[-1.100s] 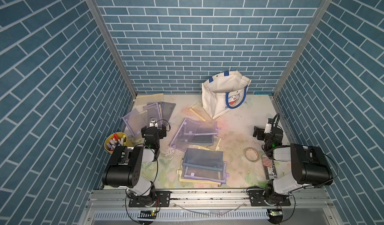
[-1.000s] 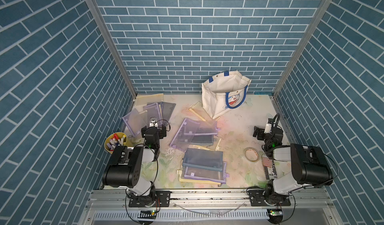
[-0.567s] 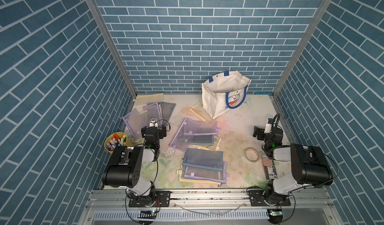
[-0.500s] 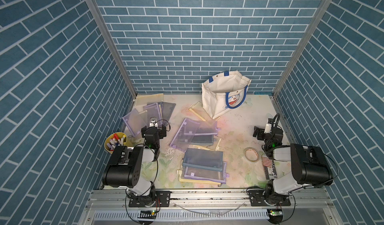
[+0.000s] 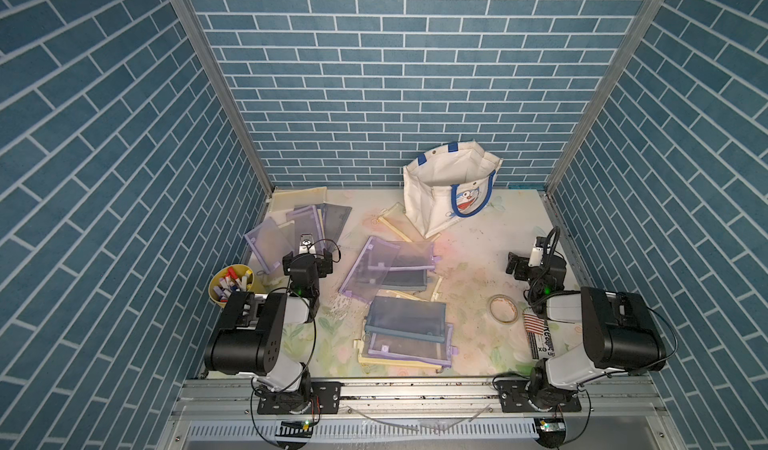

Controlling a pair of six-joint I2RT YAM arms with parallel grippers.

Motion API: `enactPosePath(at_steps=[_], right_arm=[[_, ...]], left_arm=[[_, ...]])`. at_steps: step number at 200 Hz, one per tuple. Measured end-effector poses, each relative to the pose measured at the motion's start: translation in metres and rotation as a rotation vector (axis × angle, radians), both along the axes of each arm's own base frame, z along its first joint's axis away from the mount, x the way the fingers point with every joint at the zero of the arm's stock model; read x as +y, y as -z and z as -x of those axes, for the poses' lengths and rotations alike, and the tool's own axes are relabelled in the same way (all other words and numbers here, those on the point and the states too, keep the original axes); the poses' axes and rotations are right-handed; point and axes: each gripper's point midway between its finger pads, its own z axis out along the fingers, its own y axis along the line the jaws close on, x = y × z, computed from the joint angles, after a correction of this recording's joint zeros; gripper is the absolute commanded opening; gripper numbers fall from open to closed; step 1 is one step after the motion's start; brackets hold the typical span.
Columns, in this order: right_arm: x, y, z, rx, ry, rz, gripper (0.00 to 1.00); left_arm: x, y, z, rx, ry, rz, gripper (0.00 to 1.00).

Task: Put the pencil pouch into the canvas bag
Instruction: Pick up the pencil pouch.

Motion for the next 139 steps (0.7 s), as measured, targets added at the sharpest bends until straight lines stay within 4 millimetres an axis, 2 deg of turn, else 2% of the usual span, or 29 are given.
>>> enactPosePath(at_steps=[12,21,42,64,81,92,101,117,128,139], right_arm=[[-0.003,-0.007,0.005,0.013,0.02,0.008,0.99],[-0.005,-0.022,0.009,0.007,0.03,0.012,0.99],[-0.006,-0.08,0.014,-0.06,0.059,-0.003,0.99],[-0.001,-0.15,0.026,-0.119,0.088,-0.071,0.99],[0.009,-0.179,0.037,-0.083,0.093,-0.143,0.99],[0.022,-0.182,0.042,-0.027,0.078,-0.193,0.99],[0.036,-0.175,0.048,0.034,0.057,-0.232,0.99],[0.069,-0.146,0.062,0.189,-0.002,-0.308,0.99],[0.093,-0.122,0.072,0.31,-0.044,-0.355,0.99],[0.12,-0.101,0.079,0.432,-0.093,-0.388,0.99]], left_arm=[[0.001,-0.009,0.004,0.001,-0.002,0.001,0.99],[0.001,-0.021,0.009,-0.009,-0.006,0.004,0.99],[-0.004,-0.07,0.02,-0.072,0.005,0.029,0.99],[-0.025,-0.124,0.037,-0.129,0.05,0.111,0.99],[-0.043,-0.151,0.052,-0.125,0.08,0.23,0.99],[-0.057,-0.157,0.059,-0.077,0.105,0.316,0.99],[-0.071,-0.158,0.062,-0.021,0.129,0.383,0.99],[-0.099,-0.15,0.063,0.105,0.184,0.49,0.99],[-0.12,-0.136,0.062,0.206,0.222,0.554,0.99],[-0.138,-0.113,0.062,0.321,0.247,0.609,0.99]])
